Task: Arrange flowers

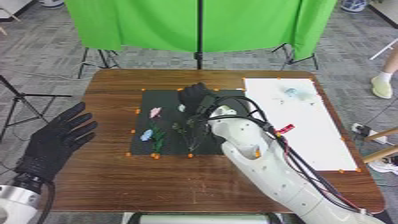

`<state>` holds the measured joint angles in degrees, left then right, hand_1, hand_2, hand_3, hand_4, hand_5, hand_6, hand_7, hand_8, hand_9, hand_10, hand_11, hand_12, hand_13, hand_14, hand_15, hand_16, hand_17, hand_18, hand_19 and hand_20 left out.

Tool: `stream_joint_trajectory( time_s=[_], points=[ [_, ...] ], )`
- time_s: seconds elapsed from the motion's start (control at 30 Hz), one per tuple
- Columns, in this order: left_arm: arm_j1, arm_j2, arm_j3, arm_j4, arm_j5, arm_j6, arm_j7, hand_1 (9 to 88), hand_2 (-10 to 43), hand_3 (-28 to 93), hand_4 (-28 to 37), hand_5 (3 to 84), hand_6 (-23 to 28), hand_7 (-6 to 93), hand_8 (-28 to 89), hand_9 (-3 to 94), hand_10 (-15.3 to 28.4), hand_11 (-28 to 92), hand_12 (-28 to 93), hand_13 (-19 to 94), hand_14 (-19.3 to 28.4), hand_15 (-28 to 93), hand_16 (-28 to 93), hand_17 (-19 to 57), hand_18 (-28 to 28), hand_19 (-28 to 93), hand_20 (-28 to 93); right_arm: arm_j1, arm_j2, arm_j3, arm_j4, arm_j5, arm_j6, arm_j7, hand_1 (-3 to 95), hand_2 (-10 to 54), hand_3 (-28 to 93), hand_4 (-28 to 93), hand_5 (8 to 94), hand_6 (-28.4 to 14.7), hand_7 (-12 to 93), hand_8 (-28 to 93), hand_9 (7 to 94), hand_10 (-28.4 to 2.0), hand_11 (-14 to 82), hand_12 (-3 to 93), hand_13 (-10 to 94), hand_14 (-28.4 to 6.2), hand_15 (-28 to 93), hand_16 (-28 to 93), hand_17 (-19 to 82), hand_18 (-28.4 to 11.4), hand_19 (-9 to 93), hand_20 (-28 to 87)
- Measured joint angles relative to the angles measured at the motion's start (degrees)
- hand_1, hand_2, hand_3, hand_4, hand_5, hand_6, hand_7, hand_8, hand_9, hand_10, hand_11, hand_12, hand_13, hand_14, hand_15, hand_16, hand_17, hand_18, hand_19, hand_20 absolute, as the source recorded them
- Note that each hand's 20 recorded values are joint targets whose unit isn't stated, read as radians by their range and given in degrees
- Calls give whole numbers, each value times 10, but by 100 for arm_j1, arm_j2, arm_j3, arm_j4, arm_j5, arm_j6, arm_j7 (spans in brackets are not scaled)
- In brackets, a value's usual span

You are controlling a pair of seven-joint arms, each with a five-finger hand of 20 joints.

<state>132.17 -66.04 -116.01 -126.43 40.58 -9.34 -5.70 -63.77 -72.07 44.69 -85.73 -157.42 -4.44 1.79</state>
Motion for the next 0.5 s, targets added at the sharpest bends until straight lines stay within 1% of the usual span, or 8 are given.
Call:
stream_joint_trajectory(
  time_s=[0.27,0.5],
  points=[
    [-51,22,75,21,0,-14,-29,244,-11,706,-280,254,16,207,-117,222,101,206,154,159,135,297,-9,-119,189,395,69,32,-152,-206,228,-274,2,-28,474,-93,865,-283,706,2,490,-160,866,-33,261,479,805,-22,651,298,391,-173,892,388],
    [-64,26,79,27,0,-18,-53,244,-11,707,-280,254,15,207,-118,221,100,205,155,159,134,297,-9,-118,188,395,69,36,-206,-269,316,-337,9,18,467,-91,854,-283,692,5,503,-154,854,-33,257,491,794,-18,658,302,383,-172,891,390]
  ],
)
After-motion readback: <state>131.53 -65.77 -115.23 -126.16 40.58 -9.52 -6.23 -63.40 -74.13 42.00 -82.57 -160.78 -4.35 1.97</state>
